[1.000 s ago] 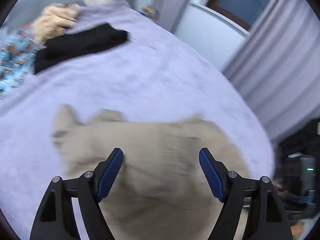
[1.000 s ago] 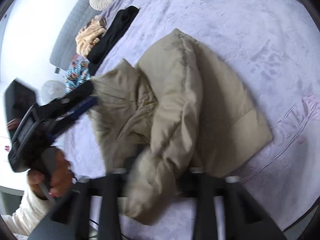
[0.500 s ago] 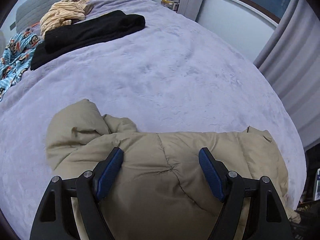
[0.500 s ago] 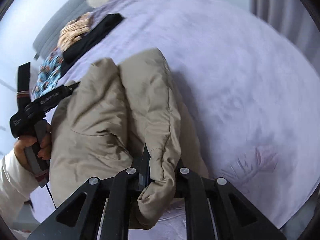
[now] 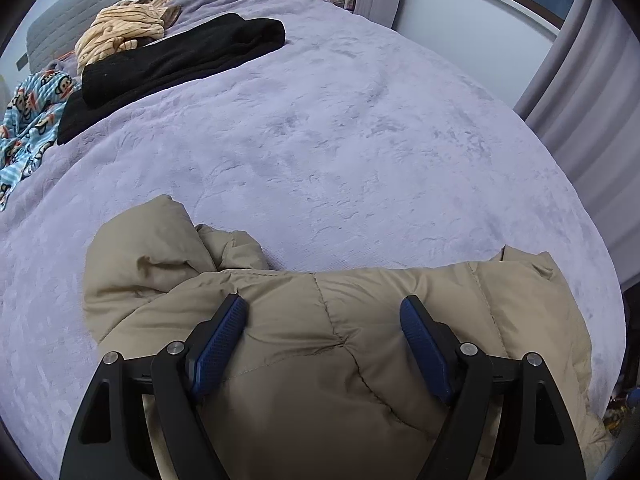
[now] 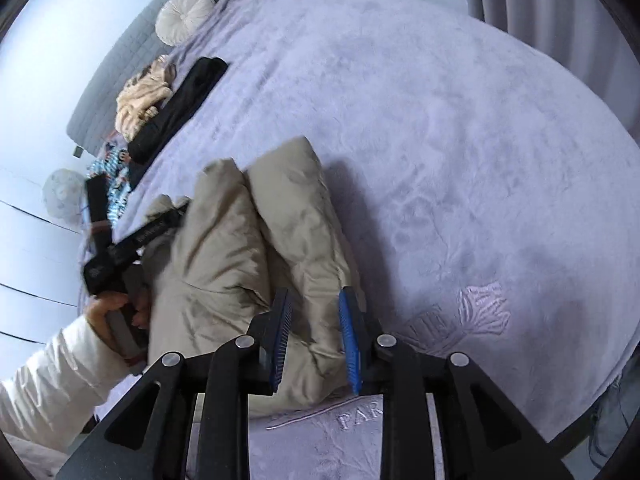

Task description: Fold large clothes

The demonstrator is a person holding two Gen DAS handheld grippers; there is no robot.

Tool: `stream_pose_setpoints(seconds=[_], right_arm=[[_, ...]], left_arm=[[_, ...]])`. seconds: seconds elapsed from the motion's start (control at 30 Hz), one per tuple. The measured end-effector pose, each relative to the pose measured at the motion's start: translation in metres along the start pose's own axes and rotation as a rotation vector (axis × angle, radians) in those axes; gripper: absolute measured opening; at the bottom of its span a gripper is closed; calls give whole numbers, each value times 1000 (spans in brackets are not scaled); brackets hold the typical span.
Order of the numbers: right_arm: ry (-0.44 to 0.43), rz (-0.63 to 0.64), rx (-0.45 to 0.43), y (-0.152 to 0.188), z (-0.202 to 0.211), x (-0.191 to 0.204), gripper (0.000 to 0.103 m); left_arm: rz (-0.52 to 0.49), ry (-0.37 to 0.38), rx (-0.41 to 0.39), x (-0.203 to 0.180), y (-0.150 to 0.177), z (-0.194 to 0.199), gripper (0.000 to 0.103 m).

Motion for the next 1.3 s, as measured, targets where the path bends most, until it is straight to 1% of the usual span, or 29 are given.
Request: stream_pose_setpoints(seconds=[0.07,0.13,0.2,0.3,0.37,0.47,0.6,0.67,0.73,0.93,1.03,1.07,1.13,1.3], right_arm=[[-55,57,8,-8,1,25,27],[-86,130,50,-9,-15,50,27],[-70,195,108,-1,-39,66,27],[-1,264,187,13,-70,63,27],[5,264,227,21,-80,56,27],[-7,241,262,24,-87,49,30],[-6,248,299,29,-95,45,36],[-5,250,324,35,-101,40,37],[-2,253,345,40,-105,37,37],[11,275,371,42,-101,44,39],[5,273,367,40,-91,49,40],[2,272,364,39,-88,50,41],[-5,261,349,37,-79,53,49],[0,257,312,36,-63,62,53]], left_arm=[[15,-15,9,2,-1,4,81],[42,-33,21,8,-1,14,81],[66,-43,27,16,0,31,81],[91,-58,28,32,14,63,81],[111,-57,53,41,34,81,81],[170,-53,106,51,79,100,81],[267,-54,196,53,143,100,81],[324,-42,217,52,163,101,81],[347,-47,227,49,175,105,81],[327,-95,233,47,187,120,81],[328,-112,240,50,185,126,81],[327,-116,242,50,185,128,81],[324,-118,240,51,185,134,81],[355,-101,232,58,192,144,81]])
Point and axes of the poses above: each gripper's, at about its wrist camera, not at the fingertips, and z roughly against the way its jaws point, x to its left, y to its underside, the point moved 10 cm from there along -z, roughly the way its jaws point, and after that the axes turned 3 degrees about -y, right-handed, at the moved point
